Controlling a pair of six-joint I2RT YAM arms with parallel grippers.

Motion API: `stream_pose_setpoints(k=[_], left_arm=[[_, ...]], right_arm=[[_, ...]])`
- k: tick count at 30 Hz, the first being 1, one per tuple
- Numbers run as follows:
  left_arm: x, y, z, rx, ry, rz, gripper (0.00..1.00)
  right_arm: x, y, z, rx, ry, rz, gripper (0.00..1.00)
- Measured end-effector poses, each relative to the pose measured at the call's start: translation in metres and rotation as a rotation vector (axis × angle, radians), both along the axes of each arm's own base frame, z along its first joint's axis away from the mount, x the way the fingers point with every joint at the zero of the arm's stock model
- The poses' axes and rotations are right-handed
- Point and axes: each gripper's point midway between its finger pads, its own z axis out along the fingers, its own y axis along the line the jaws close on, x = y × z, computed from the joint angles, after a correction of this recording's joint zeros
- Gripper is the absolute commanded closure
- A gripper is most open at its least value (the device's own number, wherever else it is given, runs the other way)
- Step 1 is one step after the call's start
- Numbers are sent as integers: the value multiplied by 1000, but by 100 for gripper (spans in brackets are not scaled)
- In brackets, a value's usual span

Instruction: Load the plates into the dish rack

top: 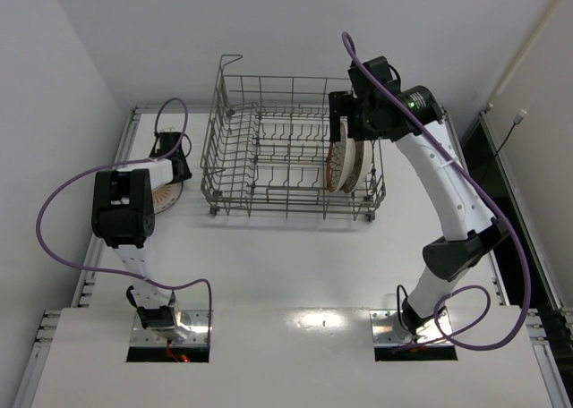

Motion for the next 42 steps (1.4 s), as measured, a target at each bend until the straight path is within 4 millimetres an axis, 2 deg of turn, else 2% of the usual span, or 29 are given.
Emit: stream_pose_setpoints(k=[1,3,11,20,26,36,42], left_arm=[[2,0,1,4,-6,-3,80],[6,1,5,16,-22,-10,100],[12,4,11,22,-47,4,100],[5,4,18,12,-37,21,100],[6,3,42,-4,-85,40,100],[7,-1,98,-46,-224,76,100],[5,-2,121,-64,-279,91,100]], right_arm=[[0,0,0,2,1,0,10],[0,2,-1,8,4,2,10],[-1,0,-16,-1,43,0,10],[-1,3,-36,-7,79,4,9],[2,6,-37,16,68,14,9],[6,11,-37,39,55,42,9],[5,14,-41,48,59,59,9]])
